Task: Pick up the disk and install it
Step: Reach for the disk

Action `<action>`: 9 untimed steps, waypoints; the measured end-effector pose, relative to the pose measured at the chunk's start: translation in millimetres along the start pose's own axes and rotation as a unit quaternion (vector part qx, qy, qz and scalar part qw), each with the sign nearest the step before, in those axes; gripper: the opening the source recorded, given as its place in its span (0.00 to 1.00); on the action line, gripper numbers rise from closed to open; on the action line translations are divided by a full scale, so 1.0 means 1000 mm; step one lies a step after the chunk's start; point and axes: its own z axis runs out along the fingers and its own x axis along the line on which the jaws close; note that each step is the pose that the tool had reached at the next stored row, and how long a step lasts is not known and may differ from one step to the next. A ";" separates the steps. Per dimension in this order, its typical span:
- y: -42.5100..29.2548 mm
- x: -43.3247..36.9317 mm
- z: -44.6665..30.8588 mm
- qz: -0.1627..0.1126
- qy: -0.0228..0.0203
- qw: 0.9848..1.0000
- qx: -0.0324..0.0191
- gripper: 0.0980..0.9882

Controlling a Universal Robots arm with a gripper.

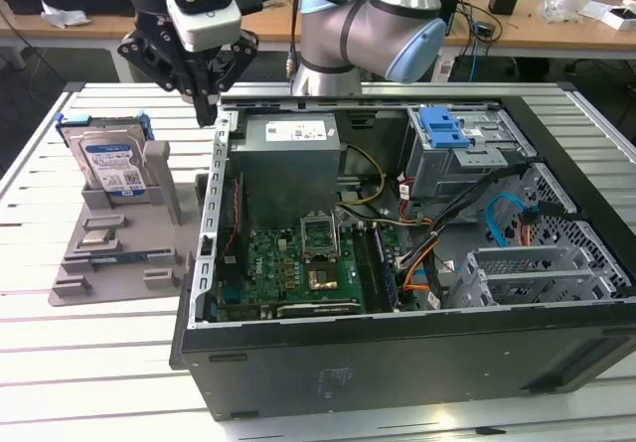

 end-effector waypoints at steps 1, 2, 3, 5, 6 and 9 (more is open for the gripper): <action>-0.0001 0.0017 0.0000 0.000 0.000 1.000 0.000 0.01; -0.0004 0.0050 -0.0001 0.000 0.000 1.000 0.000 0.01; -0.0006 0.0080 -0.0002 0.000 0.000 1.000 0.000 0.01; -0.0008 0.0116 -0.0003 0.000 0.000 1.000 0.000 0.01; -0.0010 0.0141 -0.0003 0.000 0.000 1.000 0.000 0.01; -0.0016 0.0218 -0.0005 0.000 0.000 1.000 0.000 0.01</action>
